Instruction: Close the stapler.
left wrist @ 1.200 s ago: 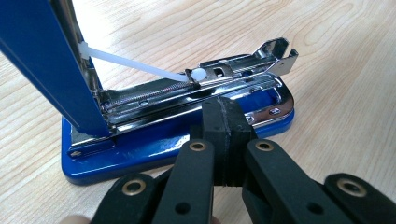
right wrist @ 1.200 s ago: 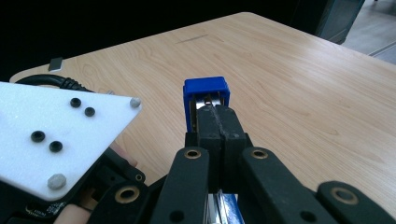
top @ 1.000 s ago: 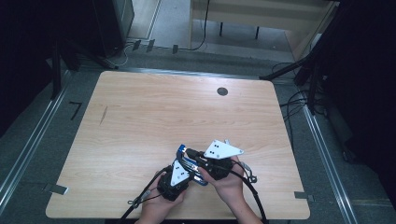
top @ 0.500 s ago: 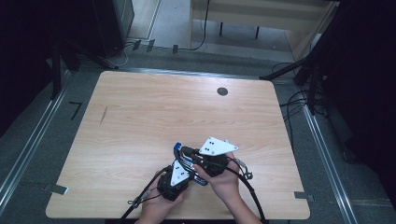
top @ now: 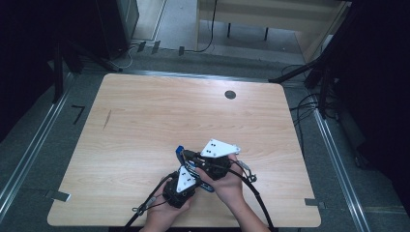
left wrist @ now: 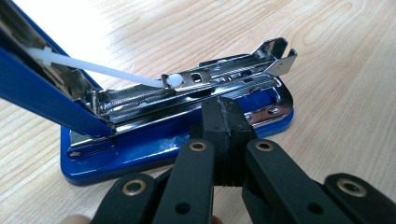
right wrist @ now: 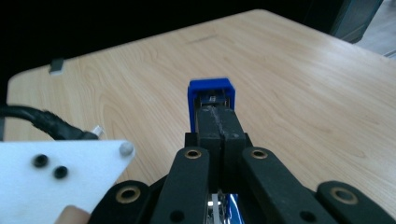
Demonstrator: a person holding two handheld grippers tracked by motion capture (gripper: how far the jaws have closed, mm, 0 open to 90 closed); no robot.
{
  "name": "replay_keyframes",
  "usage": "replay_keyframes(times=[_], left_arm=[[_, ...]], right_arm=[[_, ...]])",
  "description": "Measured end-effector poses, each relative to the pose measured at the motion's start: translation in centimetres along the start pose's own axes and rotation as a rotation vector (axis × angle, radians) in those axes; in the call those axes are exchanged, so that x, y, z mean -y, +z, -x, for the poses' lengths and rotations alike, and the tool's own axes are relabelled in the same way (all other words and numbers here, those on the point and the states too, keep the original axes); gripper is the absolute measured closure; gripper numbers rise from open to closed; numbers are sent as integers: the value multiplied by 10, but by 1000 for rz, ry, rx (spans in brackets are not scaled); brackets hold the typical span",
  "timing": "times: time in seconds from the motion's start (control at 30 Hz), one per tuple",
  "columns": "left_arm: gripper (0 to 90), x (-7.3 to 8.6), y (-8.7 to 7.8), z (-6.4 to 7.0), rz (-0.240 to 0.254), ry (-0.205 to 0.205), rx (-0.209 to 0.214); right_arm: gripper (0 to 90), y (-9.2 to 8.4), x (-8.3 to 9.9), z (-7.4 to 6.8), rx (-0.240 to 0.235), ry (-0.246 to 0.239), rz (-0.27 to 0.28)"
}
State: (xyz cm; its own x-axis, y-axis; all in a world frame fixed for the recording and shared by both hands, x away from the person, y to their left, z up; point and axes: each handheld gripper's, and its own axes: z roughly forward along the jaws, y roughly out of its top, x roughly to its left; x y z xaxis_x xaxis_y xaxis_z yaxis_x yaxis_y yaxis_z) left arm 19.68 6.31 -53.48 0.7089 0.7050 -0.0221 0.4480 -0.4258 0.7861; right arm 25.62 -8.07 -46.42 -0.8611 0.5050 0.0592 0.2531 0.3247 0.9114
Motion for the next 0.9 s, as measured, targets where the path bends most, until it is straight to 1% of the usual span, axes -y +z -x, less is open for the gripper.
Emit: replay_keyframes(times=[0.1,0.23,0.5,0.9], left_arm=[[900,0,0,0,0,1,0],[900,0,0,0,-1,2,1],[900,0,0,0,-1,4,-1],[900,0,0,0,-2,4,1]], right_arm=[[900,6,3,-2,0,-14,-23],[900,8,3,2,-10,12,-16],[900,15,4,3,-17,9,-27],[900,25,7,6,-43,31,-42]])
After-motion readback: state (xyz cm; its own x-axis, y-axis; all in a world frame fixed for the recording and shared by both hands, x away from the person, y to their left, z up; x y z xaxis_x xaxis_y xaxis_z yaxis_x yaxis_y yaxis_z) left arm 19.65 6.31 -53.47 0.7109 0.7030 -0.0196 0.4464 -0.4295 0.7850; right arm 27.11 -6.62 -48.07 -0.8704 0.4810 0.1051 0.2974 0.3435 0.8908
